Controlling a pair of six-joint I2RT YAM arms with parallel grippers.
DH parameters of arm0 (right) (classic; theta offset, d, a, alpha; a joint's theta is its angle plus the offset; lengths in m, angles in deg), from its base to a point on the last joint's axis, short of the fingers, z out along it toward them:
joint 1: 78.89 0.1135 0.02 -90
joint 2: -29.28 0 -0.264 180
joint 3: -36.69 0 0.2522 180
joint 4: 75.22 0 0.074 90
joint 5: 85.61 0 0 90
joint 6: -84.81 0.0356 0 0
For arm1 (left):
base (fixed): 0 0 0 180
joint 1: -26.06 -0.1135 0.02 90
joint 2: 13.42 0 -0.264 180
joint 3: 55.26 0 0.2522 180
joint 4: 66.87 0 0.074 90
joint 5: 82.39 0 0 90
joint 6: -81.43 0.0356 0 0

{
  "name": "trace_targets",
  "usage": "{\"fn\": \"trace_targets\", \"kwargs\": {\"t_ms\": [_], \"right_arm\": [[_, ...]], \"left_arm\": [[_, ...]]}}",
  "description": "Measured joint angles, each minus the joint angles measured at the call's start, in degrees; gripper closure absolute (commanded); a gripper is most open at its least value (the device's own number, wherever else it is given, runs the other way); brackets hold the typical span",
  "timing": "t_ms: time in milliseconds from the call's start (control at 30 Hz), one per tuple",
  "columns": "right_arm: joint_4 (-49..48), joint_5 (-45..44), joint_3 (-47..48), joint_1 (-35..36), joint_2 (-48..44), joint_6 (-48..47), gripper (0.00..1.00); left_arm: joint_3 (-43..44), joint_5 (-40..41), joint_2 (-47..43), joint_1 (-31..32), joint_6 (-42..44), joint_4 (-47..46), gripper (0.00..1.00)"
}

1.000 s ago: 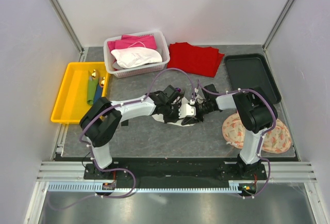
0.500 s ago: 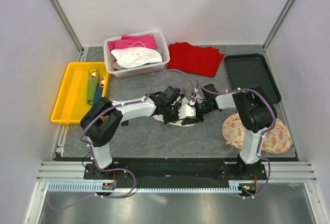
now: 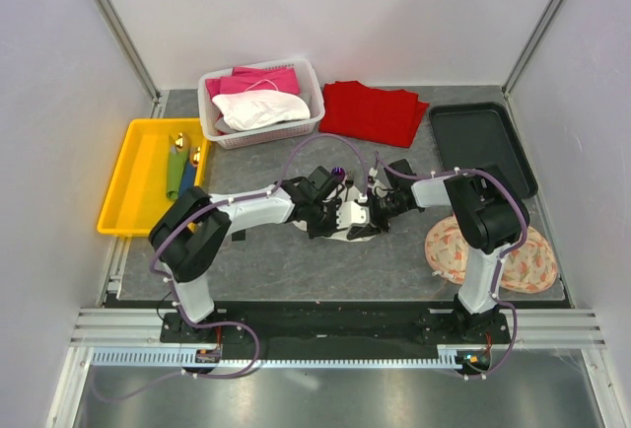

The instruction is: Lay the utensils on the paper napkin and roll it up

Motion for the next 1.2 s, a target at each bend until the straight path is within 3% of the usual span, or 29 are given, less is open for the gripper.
{"fn": "trace_targets", "kwargs": {"t_ms": [1200], "right_arm": [[5.49,-2.08,3.08,0.28,0.39,-5.7,1.0]], "left_arm": [[-1.88,-0.9,-1.75,-8.33,0.24,1.68,0.78]]}}
